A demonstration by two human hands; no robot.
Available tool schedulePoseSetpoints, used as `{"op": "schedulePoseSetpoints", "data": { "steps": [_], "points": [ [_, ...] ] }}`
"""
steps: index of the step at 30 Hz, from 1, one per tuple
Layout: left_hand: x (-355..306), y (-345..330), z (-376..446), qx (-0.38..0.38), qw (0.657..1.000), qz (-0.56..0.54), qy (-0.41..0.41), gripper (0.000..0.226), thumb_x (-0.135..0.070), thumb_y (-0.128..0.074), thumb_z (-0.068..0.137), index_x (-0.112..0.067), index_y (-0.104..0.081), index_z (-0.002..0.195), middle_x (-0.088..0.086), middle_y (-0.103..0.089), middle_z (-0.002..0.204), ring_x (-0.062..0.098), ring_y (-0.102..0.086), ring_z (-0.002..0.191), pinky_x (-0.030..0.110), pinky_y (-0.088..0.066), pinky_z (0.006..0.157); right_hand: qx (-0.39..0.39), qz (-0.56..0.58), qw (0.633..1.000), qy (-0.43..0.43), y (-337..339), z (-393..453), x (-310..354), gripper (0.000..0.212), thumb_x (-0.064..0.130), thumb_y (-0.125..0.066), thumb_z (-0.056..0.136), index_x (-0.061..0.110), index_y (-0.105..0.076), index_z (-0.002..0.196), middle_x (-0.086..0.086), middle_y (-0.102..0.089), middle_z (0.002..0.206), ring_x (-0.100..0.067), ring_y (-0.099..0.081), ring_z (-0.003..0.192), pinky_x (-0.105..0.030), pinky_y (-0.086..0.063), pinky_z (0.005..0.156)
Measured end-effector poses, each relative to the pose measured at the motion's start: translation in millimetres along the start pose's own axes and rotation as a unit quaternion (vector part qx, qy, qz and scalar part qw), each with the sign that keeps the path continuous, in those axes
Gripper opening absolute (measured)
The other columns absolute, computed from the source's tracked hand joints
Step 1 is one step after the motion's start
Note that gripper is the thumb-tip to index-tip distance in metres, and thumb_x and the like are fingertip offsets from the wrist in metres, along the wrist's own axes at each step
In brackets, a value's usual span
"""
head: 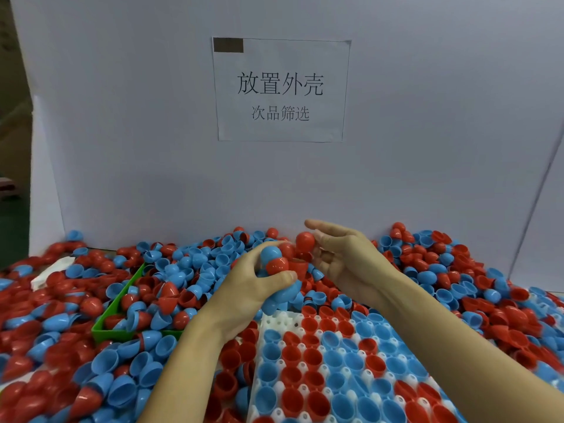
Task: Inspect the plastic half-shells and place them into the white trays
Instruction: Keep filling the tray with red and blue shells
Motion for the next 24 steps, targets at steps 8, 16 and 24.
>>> {"op": "schedulePoseSetpoints", "data": {
  "steps": [8,16,24],
  "points": [
    [15.4,10.0,3.7,-0.053,0.996,-0.017,0.065,0.006,-0.012,-0.072,0.088,-0.017,-0.069,0.089,0.003,-0.066,0.083,0.013,-0.067,0.079,0.024,-0.055,0.072,-0.003,-0.136,0.989,0.056,7.7,-1.9,10.3,0.025,0.001,-0.060,0.094,0.019,-0.075,0.104,0.000,-0.070,0.084,-0.014,-0.062,0.078,-0.032,-0.054,0.083],
    [9.5,15.2,3.0,-0.113,0.992,-0.043,0.029,0.031,-0.003,-0.067,0.088,-0.026,-0.073,0.108,0.012,-0.073,0.102,0.019,-0.072,0.095,0.024,-0.056,0.074,0.068,-0.303,0.943,0.118,-1.4,-10.8,15.2,0.020,0.010,-0.074,0.086,0.024,-0.075,0.100,-0.002,-0.077,0.092,-0.019,-0.073,0.090,-0.021,-0.058,0.079],
    [4.5,14.4,0.8,-0.103,0.994,-0.046,0.010,0.031,-0.002,-0.068,0.088,-0.027,-0.073,0.106,0.016,-0.071,0.104,0.025,-0.071,0.100,0.029,-0.058,0.080,0.083,-0.212,0.971,0.076,-5.9,-10.0,4.2,0.028,0.005,-0.054,0.100,0.018,-0.078,0.091,-0.012,-0.076,0.088,-0.016,-0.069,0.071,-0.022,-0.057,0.068]
  ]
}}
Point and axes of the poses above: each hand's wrist, its own z-axis towards the middle knuckle, its own y-axis out of the back of the hand, x = y × z, the point moved 7 cm from there along z, towards the middle knuckle
